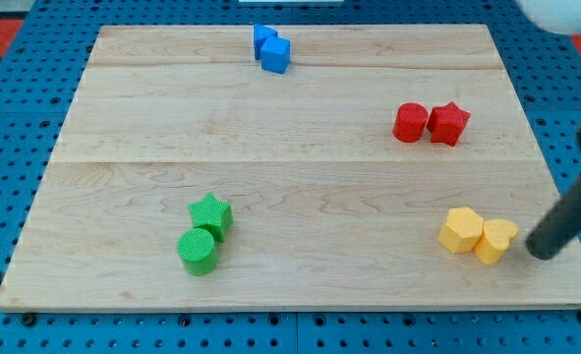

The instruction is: Move the yellow heart to the left of the blue blocks

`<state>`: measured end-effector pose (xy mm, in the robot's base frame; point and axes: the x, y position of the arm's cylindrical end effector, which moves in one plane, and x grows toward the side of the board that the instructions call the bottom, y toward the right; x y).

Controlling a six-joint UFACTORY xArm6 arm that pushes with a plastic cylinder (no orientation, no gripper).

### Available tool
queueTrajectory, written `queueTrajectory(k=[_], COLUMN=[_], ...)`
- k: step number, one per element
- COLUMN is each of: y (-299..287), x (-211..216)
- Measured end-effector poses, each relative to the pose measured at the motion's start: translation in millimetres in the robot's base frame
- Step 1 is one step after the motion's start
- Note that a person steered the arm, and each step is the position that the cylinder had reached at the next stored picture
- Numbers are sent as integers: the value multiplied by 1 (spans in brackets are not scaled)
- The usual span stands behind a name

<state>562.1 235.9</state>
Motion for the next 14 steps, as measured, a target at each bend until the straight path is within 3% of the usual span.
queueTrajectory(k=[2,4,5,7,9,10,12,13,14], y=[-59,-124,-93,-98,-161,-157,-236,-287,-281], x=[-7,-52,-15,-77,-149,-177,-173,-196,-222])
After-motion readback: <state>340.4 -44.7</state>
